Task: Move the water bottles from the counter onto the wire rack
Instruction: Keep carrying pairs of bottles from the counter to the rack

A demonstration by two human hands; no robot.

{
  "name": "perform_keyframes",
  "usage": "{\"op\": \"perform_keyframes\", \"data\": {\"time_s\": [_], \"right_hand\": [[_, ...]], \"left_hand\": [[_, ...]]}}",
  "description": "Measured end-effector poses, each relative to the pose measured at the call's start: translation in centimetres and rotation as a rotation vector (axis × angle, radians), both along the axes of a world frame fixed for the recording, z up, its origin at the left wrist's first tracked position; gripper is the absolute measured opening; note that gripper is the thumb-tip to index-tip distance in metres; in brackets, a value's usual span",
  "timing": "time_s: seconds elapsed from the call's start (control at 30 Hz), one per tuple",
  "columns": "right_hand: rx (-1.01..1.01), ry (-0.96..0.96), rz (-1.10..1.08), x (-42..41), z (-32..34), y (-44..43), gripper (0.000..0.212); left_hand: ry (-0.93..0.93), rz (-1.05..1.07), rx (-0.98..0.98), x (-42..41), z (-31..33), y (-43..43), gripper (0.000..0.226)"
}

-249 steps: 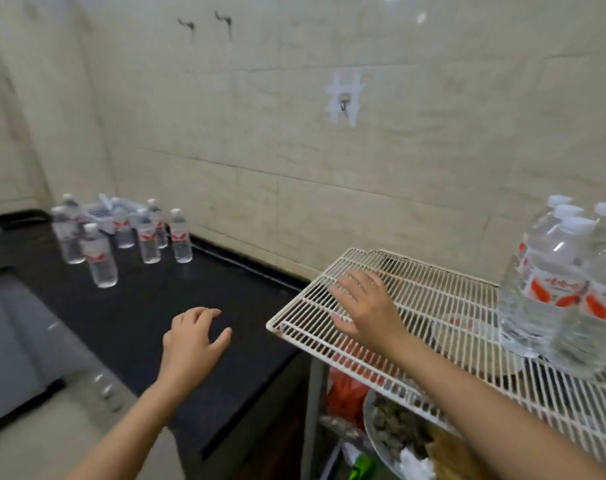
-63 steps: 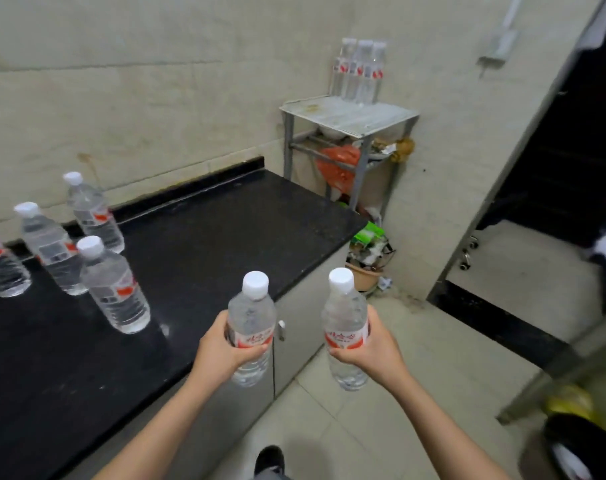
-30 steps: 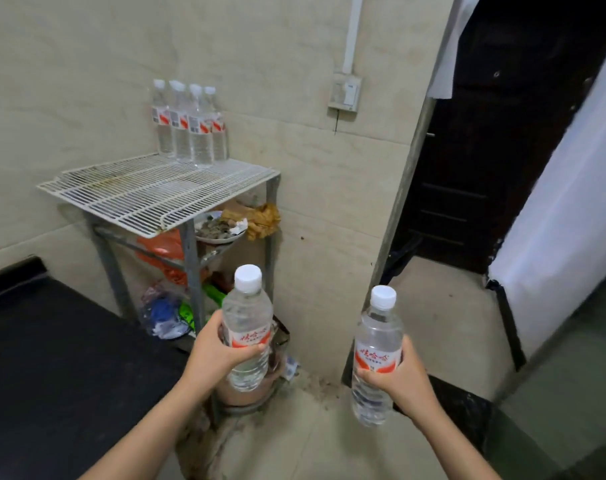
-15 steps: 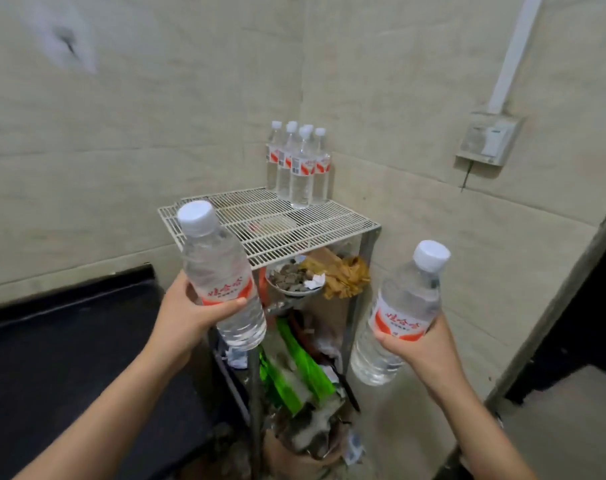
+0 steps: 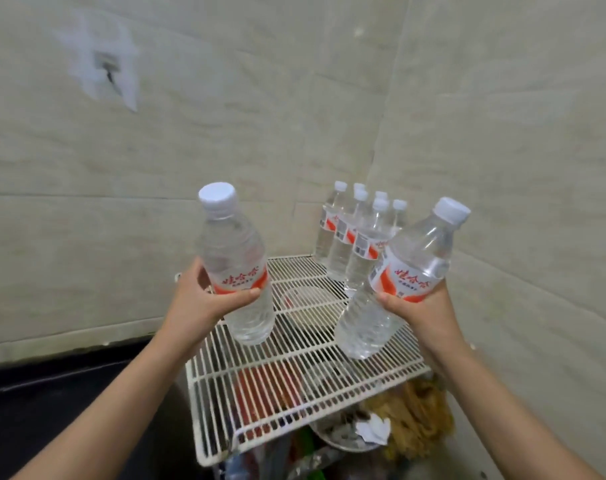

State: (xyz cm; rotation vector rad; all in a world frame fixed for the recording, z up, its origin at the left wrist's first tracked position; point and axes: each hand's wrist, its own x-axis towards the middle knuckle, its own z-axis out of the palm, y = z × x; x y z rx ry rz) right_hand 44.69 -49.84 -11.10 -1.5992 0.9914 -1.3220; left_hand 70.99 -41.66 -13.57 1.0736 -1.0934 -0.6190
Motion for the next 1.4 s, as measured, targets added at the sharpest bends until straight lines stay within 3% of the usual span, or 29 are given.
{"op": "perform_keyframes", "data": {"time_s": [0.17, 0.27, 0.5, 0.67, 0.8, 0.97, 1.1, 1.2, 1.27, 1.4], "right_hand": [[0.122, 0.029, 0.102, 5.0, -0.9, -8.1, 0.083], [0.178, 0.017, 0.159, 8.5, -1.5, -12.2, 0.071], [0.185, 0.011, 0.187, 14.9, -1.2, -21.4, 0.083], [0.175, 0.056, 0.165, 17.6, -1.2, -26.3, 0.075], [0.165, 0.107, 0.176, 18.4, -2.8, -28.4, 0.076], [0.217, 0.067, 0.231, 18.8, -3.2, -30.3, 0.096], [0.267, 0.092, 0.276, 18.4, -3.1, -29.9, 0.086], [0.26, 0.093, 0.147, 18.7, -4.4, -28.2, 0.086], [0.207, 0.19, -0.022, 19.5, -5.6, -26.7, 0.094], [0.208, 0.304, -0.212, 21.1, -5.9, -25.3, 0.101]], "left_hand": [[0.063, 0.057, 0.07, 2.6, -0.5, -4.0, 0.07], [0.085, 0.133, 0.092, 3.9, -0.3, -5.4, 0.049], [0.092, 0.305, 0.135, 6.1, -0.5, -6.5, 0.043], [0.131, 0.353, 0.168, 6.3, -1.0, -6.9, 0.045], [0.14, 0.326, 0.177, 6.0, -0.9, -6.7, 0.063], [0.159, 0.352, 0.179, 5.9, -0.8, -7.8, 0.075], [0.149, 0.358, 0.21, 5.0, -0.9, -8.6, 0.073], [0.144, 0.358, 0.218, 4.3, -0.9, -8.9, 0.069], [0.143, 0.356, 0.213, 4.1, -0.9, -9.2, 0.057], [0.112, 0.375, 0.224, 4.2, -1.0, -10.2, 0.066]]}}
